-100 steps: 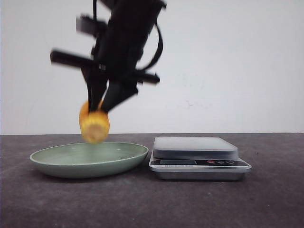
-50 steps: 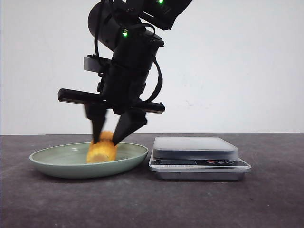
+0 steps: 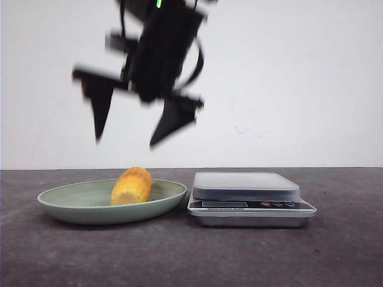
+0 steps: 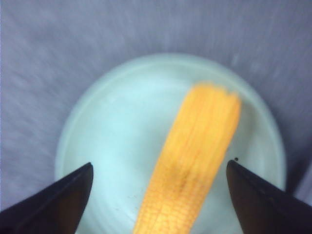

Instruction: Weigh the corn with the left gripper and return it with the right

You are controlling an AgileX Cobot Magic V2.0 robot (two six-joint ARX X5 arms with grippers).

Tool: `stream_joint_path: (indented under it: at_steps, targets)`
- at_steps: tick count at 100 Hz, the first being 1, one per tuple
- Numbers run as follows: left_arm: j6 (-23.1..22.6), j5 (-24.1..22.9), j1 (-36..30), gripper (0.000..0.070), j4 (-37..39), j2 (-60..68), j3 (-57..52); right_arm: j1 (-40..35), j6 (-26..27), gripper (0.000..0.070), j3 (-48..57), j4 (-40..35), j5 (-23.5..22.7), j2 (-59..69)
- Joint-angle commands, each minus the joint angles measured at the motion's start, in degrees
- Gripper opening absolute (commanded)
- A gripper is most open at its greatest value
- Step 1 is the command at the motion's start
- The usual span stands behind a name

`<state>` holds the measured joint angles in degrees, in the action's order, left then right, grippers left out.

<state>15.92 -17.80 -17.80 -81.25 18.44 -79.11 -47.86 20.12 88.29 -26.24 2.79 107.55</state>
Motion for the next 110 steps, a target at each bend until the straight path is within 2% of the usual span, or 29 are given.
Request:
stream_joint_path:
  at_steps: [1,27,48,62,70,83,110]
  targets:
    - [0.2,0.1,-0.2,0.0516,-1.5,0.2,-0.7,1.2,-2.9,0.055,2.6,-1.4,0.2,-3.6]
    - [0.0,0.1,-0.2,0.0516,-1.5,0.2,-0.7,11.6,-8.8,0.055,2.6,-14.2,2.7,-22.8]
    - [0.0,0.1,-0.2,0.0516,-1.2,0.2,-0.7,19.3,-11.6,0.055,2.6,-25.5,5.2,-38.0]
    - [0.0,0.1,-0.2,0.0516,-1.0,0.2,-0.7,21.4,-12.1,0.055,2.6,-33.6,9.3,-47.9]
    - [0.0,0.1,-0.2,0.0516,-1.0,0.2,-0.7,21.4,-11.6,0.055,2.5,-38.1,12.4,-53.2]
    - [0.0,0.1,-0.2,0.0516,-1.0,0.2,-0.7,21.4,-8.3,0.055,2.4,-43.3,14.7,-61.0]
    - [0.2,0.2,-0.2,0.0516,-0.2,0.2,0.1,21.5,-3.3,0.055,0.7,-52.9,14.0,-75.5]
